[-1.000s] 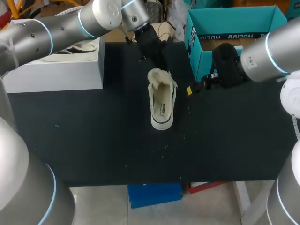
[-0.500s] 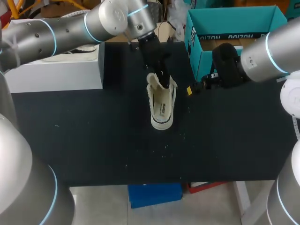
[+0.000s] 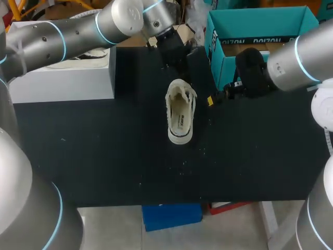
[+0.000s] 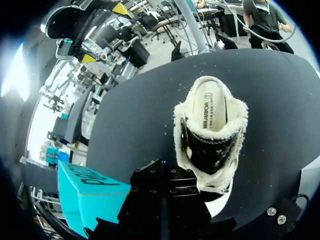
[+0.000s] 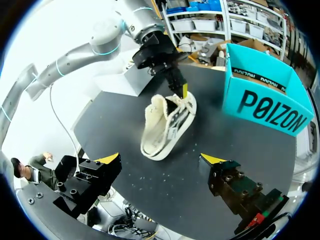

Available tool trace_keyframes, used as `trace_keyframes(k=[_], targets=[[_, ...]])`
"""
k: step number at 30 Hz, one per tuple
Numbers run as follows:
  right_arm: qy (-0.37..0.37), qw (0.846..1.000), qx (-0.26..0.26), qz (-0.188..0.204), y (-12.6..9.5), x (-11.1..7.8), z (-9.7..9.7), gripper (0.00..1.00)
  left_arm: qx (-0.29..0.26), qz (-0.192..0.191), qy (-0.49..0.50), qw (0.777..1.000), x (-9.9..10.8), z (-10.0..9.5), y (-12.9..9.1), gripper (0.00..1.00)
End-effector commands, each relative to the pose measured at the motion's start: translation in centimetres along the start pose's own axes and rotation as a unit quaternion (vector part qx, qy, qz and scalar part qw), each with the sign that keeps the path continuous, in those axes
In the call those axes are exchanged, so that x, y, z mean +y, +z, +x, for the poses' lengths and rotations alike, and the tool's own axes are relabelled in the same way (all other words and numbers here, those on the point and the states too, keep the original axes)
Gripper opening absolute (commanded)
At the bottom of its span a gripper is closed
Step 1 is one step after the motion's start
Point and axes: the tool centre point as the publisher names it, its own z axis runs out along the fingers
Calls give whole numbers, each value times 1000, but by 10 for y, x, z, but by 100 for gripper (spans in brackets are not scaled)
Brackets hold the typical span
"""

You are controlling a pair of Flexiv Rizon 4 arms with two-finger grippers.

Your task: Take the shoe out of the shoebox, open the shoe tongue, remove and reinsert the insole, then place the shoe into the shoebox

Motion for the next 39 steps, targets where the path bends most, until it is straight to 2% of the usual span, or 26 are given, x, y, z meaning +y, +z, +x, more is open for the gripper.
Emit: trace_keyframes(k=[1,4,8,11,22,27,32,35,39], targets=[[0,1000,0,1,1,0,1,100,1,-66,-13,998,-25,28,-43,0],[0,1000,0,1,1,0,1,100,13,-86,-32,996,-26,48,-54,0],[0,1000,0,1,1,0,1,100,16,-85,-45,995,-27,62,-53,0],[0,1000,0,1,1,0,1,100,16,-76,-47,996,-25,64,-44,0],[0,1000,0,1,1,0,1,100,13,-50,-33,998,-9,49,-13,0],[0,1000,0,1,1,0,1,100,11,-32,-30,999,-15,48,4,0],[0,1000,0,1,1,0,1,100,25,-6,-36,999,-29,61,20,0],[0,1000,0,1,1,0,1,100,27,-1,-42,999,-34,70,21,0],[0,1000,0,1,1,0,1,100,24,-16,-46,999,-40,71,2,0]])
